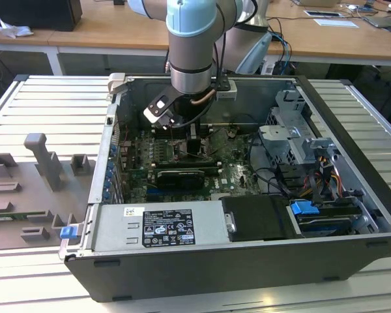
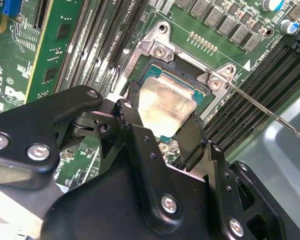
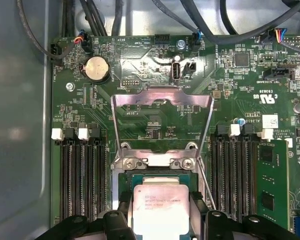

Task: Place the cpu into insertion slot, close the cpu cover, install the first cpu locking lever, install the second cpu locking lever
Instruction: 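Place the cpu into insertion slot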

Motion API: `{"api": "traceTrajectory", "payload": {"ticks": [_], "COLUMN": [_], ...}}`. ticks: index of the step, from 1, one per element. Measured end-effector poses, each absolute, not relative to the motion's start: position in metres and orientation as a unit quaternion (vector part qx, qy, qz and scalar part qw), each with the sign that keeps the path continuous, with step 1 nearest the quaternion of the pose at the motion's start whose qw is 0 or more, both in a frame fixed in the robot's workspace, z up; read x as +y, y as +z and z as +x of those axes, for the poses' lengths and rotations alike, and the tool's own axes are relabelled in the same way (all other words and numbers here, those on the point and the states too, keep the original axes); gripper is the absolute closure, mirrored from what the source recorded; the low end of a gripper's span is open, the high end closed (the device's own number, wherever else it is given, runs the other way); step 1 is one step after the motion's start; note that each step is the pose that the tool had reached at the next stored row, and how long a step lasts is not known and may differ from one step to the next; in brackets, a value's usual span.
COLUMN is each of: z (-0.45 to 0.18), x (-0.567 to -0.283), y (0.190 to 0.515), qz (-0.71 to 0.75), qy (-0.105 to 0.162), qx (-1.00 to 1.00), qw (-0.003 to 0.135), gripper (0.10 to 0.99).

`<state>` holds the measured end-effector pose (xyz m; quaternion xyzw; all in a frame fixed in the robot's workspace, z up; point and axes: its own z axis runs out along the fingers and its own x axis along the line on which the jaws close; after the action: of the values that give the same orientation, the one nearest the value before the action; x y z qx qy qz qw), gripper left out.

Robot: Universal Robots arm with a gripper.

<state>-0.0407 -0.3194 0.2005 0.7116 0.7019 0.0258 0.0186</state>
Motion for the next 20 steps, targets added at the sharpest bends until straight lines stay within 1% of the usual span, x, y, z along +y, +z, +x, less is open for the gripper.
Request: {"api": "traceTrajectory", "payload": {"ticks": [12,13,14,20], "z": [-0.0416,-0.0416,-0.0417,-0.0417], "x": [-0.3193,-0.3193,-0.3193,-0.3194], "y": [0.1978,0.1978,0.1980,0.2044], "qz": [0.712,0.712,0.712,0.712], "qy": [0.026,0.026,0.026,0.026], "qx": [0.702,0.702,0.702,0.702], "qw": [0.019,0.019,0.019,0.018], "gripper": [0.549,0.537,0.471,0.471]}}
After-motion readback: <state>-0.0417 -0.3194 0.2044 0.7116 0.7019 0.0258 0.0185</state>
